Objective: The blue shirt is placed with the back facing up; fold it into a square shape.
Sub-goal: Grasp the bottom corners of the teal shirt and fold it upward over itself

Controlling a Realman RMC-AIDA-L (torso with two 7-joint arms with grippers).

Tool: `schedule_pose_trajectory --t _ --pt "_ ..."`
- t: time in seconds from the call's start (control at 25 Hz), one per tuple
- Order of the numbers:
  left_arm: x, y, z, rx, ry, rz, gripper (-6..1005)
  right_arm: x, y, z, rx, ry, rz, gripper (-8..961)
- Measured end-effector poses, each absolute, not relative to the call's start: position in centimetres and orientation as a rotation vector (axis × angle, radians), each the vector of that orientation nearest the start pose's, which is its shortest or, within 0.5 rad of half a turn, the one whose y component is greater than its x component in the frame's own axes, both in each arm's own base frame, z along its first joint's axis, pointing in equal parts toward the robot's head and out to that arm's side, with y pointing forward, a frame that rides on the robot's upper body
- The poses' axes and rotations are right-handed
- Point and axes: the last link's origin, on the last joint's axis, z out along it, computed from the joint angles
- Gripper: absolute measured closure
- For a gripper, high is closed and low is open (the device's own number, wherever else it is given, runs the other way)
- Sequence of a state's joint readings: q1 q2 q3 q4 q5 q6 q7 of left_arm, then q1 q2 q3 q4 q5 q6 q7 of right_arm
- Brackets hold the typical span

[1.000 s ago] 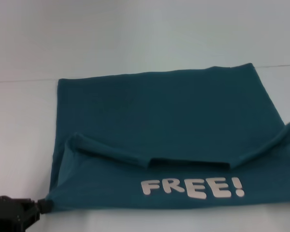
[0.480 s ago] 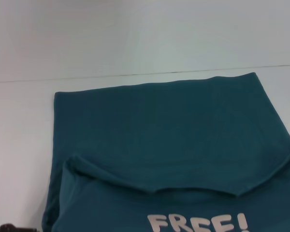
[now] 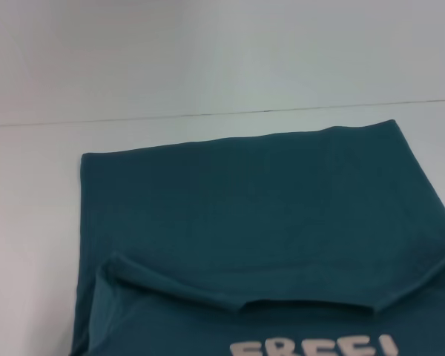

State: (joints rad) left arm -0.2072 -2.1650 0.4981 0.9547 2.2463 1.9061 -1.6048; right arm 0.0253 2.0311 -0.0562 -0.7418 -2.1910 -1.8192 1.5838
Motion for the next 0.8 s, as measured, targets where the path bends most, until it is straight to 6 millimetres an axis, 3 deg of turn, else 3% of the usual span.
schedule_pose_trajectory --t 0.16,0.32,0.56,0.8 --pt "-32.1 22.0 3.1 -2.662 -1.158 -0.649 993 41.1 14.2 10.6 -1.906 1.378 0.845 922" --pt "-31.1 25.0 4.3 -2.635 -1.086 -0.667 993 40.8 17.5 11.8 -1.876 1.329 0.872 922" --pt "-29.1 31.2 4.4 -2.561 -0.976 -0.625 994 39.8 24.8 12.2 -1.857 1.254 0.848 921" --pt "-27.3 38.4 3.6 -2.378 -0.919 -0.551 994 38.3 31.9 11.1 -1.837 1.177 0.794 921"
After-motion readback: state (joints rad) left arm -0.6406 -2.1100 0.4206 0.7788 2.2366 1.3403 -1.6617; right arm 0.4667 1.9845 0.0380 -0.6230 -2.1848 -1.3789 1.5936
